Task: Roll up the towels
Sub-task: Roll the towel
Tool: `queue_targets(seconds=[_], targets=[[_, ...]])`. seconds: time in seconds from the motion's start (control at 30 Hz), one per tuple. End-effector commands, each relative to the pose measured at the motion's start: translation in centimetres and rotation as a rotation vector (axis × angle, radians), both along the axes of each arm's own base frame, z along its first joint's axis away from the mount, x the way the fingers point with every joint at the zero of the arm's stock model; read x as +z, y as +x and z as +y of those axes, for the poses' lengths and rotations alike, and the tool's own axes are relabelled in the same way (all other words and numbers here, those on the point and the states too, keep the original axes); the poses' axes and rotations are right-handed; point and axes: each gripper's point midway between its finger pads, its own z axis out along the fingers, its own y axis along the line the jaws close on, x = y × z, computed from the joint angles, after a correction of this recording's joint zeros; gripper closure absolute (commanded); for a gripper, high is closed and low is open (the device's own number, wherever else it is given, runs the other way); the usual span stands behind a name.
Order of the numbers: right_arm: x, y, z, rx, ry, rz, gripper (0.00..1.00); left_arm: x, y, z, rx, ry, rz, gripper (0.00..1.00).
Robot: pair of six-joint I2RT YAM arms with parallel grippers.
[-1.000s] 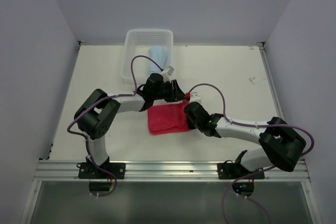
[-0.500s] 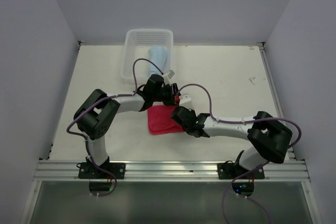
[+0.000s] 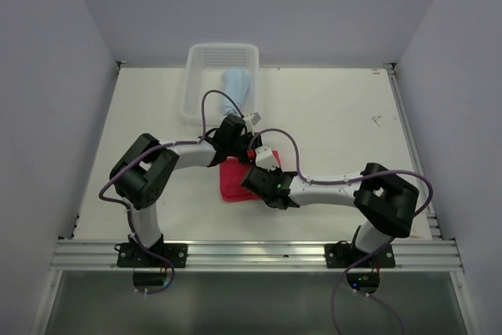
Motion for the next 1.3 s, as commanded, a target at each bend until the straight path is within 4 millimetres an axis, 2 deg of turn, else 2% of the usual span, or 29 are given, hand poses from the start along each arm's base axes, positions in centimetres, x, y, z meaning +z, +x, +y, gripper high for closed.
queue_targets(seconds=[0.0, 0.17, 0.3, 0.4, 0.43, 0.53, 0.57, 0.63, 0.67, 0.7, 0.73, 0.77, 0.8, 0.83, 0.97, 1.03, 1.27], targets=[[-0.5, -0.8, 0.6, 0.019, -0.035, 0.030, 1.00, -2.1, -0.7, 1.5, -0.027, 0.083, -0.014, 0.70], [-0.4, -0.8, 1.1, 0.029, -0.050, 0.028, 1.00, -3.8, -1.4, 2.1, -0.033, 0.111, 0.019, 0.85], [0.2, -0.7, 1.1, 0.029, -0.041, 0.015, 0.95, -4.6, -1.8, 2.7, -0.025, 0.135, 0.032, 0.92], [0.7, -0.7, 1.2, 0.028, -0.029, 0.017, 0.80, -5.1, -1.8, 3.1, -0.025, 0.160, 0.037, 0.98], [1.1, -0.8, 1.3, 0.029, -0.014, 0.014, 0.72, -5.1, -1.9, 3.2, -0.027, 0.163, 0.033, 1.00], [2.0, -0.8, 1.4, 0.020, 0.047, 0.017, 0.62, -5.2, -2.1, 3.5, -0.021, 0.171, 0.030, 1.00], [3.0, -0.8, 1.7, 0.019, 0.097, 0.010, 0.56, -5.4, -2.1, 3.6, -0.018, 0.171, 0.032, 1.00], [3.4, -0.8, 1.8, 0.015, 0.172, 0.032, 0.53, -5.4, -2.2, 3.7, -0.016, 0.166, 0.028, 1.00], [4.6, -0.9, 2.1, 0.020, 0.239, 0.029, 0.49, -5.4, -2.2, 3.7, -0.011, 0.165, 0.031, 1.00], [4.3, -1.1, 1.8, 0.025, 0.262, 0.044, 0.48, -5.4, -2.2, 3.7, -0.012, 0.161, 0.028, 1.00], [5.1, -0.4, 2.1, 0.016, 0.328, 0.031, 0.46, -5.6, -2.3, 3.8, -0.012, 0.162, 0.033, 1.00], [5.8, -0.8, 2.6, 0.031, 0.409, 0.057, 0.44, -5.6, -2.3, 3.8, -0.009, 0.163, 0.036, 1.00], [5.3, -1.1, 2.1, 0.023, 0.439, 0.078, 0.43, -5.6, -2.3, 3.7, -0.008, 0.160, 0.033, 1.00], [5.7, -0.3, 1.8, -0.005, 0.501, 0.076, 0.43, -5.6, -2.4, 3.8, -0.007, 0.157, 0.035, 1.00], [5.5, 0.0, 1.3, -0.058, 0.689, 0.144, 0.44, -5.5, -2.4, 3.7, 0.006, 0.142, 0.033, 1.00], [4.9, 0.5, 0.9, -0.085, 0.732, 0.161, 0.45, -5.4, -2.4, 3.7, 0.007, 0.137, 0.033, 1.00], [2.8, 0.4, 1.6, -0.106, 0.806, 0.243, 0.46, -5.1, -2.3, 3.8, 0.013, 0.130, 0.024, 1.00]])
